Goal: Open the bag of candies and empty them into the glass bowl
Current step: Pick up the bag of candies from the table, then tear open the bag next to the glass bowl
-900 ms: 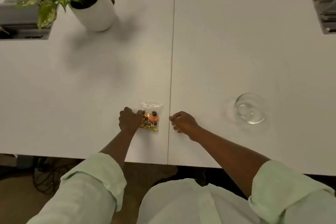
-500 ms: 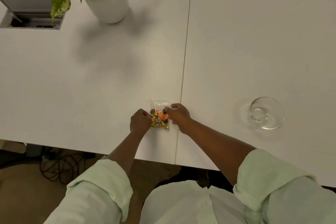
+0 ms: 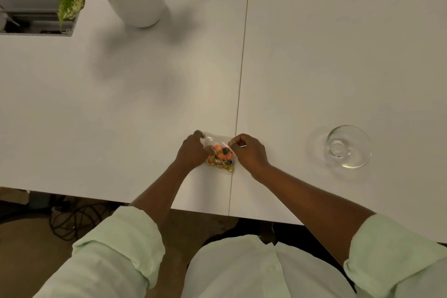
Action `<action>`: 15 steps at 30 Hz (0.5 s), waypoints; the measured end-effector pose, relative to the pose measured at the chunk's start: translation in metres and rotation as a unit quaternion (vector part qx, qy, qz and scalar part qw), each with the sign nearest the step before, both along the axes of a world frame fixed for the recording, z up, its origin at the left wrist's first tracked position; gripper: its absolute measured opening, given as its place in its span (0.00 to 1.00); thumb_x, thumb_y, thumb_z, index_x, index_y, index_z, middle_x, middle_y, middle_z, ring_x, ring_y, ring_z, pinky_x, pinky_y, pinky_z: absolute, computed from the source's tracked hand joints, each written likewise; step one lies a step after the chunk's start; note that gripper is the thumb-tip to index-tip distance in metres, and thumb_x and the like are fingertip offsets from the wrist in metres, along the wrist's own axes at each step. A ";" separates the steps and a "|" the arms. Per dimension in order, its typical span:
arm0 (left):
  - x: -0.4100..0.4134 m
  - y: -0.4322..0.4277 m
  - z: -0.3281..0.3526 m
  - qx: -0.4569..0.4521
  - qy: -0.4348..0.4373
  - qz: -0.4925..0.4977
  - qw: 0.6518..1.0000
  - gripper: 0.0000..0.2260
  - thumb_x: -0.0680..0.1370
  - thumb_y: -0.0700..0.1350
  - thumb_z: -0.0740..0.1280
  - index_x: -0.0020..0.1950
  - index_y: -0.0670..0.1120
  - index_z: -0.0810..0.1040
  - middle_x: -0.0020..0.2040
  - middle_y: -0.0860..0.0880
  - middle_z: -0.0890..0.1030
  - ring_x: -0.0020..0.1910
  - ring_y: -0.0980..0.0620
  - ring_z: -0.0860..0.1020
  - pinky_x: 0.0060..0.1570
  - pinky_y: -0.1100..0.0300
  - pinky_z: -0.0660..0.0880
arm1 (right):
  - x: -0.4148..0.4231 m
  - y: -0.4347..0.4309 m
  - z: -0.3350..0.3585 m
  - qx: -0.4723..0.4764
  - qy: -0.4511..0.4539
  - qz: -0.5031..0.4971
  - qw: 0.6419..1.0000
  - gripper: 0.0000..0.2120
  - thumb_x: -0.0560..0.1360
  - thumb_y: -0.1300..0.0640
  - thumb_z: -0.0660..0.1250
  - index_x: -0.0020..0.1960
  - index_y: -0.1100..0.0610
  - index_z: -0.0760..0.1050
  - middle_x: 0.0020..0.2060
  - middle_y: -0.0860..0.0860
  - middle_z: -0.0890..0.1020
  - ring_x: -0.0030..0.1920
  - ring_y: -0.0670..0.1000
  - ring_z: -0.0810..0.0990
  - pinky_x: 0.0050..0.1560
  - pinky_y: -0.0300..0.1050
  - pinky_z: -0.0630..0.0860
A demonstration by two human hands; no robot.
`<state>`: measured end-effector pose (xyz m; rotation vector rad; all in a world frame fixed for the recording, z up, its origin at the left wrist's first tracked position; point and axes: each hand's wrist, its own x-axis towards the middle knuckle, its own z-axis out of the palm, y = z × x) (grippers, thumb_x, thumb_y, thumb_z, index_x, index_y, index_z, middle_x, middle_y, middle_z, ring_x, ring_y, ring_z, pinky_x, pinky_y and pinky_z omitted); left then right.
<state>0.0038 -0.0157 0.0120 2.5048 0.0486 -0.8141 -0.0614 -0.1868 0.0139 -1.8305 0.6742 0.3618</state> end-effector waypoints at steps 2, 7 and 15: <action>0.002 -0.015 0.008 0.013 -0.071 -0.076 0.994 0.24 0.76 0.46 0.70 0.71 0.44 0.70 0.62 0.40 0.77 0.60 0.42 0.77 0.58 0.50 0.76 | -0.009 -0.011 0.008 -0.004 -0.011 0.001 1.000 0.06 0.79 0.53 0.69 0.49 0.55 0.82 0.45 0.45 0.84 0.47 0.47 0.81 0.43 0.34 0.71; 0.003 -0.057 0.034 -0.027 -0.187 -0.242 0.952 0.19 0.77 0.43 0.68 0.68 0.46 0.76 0.62 0.45 0.78 0.58 0.44 0.78 0.58 0.49 0.74 | -0.028 -0.048 0.027 -0.043 -0.045 0.021 0.998 0.06 0.79 0.53 0.68 0.48 0.55 0.82 0.47 0.48 0.86 0.48 0.49 0.83 0.45 0.40 0.76; -0.022 -0.129 0.063 -0.046 -0.158 -0.342 0.925 0.07 0.78 0.41 0.62 0.48 0.45 0.81 0.45 0.49 0.80 0.43 0.46 0.77 0.40 0.52 0.76 | -0.070 -0.118 0.042 -0.123 -0.117 0.034 0.985 0.03 0.78 0.58 0.70 0.47 0.56 0.81 0.44 0.50 0.82 0.47 0.49 0.81 0.51 0.50 0.79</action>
